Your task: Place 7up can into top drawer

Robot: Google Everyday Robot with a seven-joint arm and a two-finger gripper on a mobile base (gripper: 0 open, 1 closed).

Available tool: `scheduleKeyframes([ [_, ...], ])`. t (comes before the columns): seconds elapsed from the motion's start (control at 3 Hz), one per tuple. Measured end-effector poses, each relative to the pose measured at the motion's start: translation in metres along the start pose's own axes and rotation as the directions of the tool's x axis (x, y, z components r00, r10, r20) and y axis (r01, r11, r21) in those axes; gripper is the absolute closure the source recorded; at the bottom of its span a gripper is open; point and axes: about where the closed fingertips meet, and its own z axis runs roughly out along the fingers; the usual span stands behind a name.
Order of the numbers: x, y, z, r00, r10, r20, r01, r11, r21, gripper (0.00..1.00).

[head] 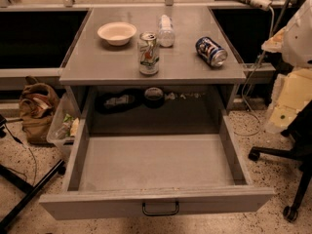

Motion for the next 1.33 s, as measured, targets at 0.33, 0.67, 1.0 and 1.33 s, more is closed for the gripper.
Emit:
scheduleKeyframes([
  [0.33,0.000,0.000,0.000,1.000,0.000,0.000,0.000,1.0000,0.000,0.00],
  [0.67,-0.014,-0.004,0.018,0.999,-0.003,0.054,0.004,0.9997,-0.023,0.00],
  [1.0,-0.036,-0.022,0.057,0.990,0.032,0.134,-0.026,0.9983,-0.052,0.00],
  [1.33,-0.051,-0.051,0.104,0.968,0.132,0.211,-0.120,0.9901,-0.073,0.00],
])
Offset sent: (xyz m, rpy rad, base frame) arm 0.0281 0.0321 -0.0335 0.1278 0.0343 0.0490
